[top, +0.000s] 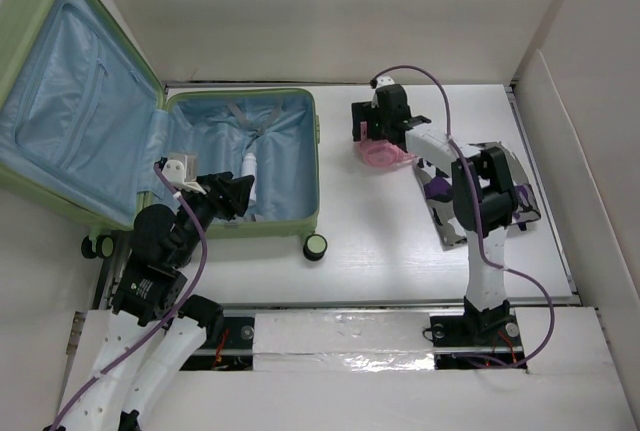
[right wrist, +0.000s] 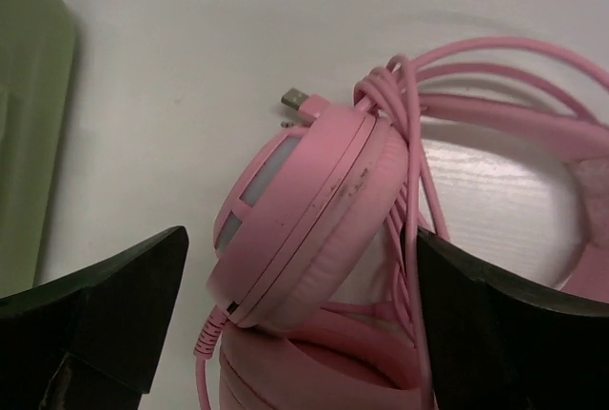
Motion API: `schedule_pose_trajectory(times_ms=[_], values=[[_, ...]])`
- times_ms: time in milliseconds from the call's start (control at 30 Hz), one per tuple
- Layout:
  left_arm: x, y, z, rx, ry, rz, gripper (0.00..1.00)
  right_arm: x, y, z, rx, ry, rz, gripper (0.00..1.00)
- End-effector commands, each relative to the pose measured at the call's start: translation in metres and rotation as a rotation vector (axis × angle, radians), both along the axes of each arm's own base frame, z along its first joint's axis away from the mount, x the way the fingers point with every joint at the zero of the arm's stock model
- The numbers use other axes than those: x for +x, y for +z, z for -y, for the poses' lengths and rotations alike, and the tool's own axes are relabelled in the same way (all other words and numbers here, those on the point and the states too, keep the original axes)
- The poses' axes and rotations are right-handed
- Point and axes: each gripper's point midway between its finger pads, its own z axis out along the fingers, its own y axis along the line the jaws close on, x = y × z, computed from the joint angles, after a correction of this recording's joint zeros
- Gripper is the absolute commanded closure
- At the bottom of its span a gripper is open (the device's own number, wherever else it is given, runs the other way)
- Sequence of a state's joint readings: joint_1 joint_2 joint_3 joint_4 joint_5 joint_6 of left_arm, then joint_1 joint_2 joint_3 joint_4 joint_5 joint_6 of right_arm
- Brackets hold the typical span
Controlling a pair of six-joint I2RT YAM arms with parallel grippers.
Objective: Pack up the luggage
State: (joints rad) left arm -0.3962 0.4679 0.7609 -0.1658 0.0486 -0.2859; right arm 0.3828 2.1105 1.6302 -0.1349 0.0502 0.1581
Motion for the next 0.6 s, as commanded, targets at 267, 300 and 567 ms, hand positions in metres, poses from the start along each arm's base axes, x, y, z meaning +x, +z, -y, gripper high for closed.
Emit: schedule_pose_trajectory(times_ms=[267,300,567], values=[[-0.002,0.010,0.001,-0.017,-0.011,0.043,0.51,0.016,0.015,-0.012,0.046,-0.057,0.080,0.59],[-0.002,0.009,0.001,-0.016,-0.011,0.040,0.51,0.013,0.026,-0.021,0.048,-0.028,0.120,0.67],[-0.002,0.010,0.001,-0.017,-0.011,0.039,0.51,-0.042,0.175,-0.070,0.057,0.165,0.426,0.70]])
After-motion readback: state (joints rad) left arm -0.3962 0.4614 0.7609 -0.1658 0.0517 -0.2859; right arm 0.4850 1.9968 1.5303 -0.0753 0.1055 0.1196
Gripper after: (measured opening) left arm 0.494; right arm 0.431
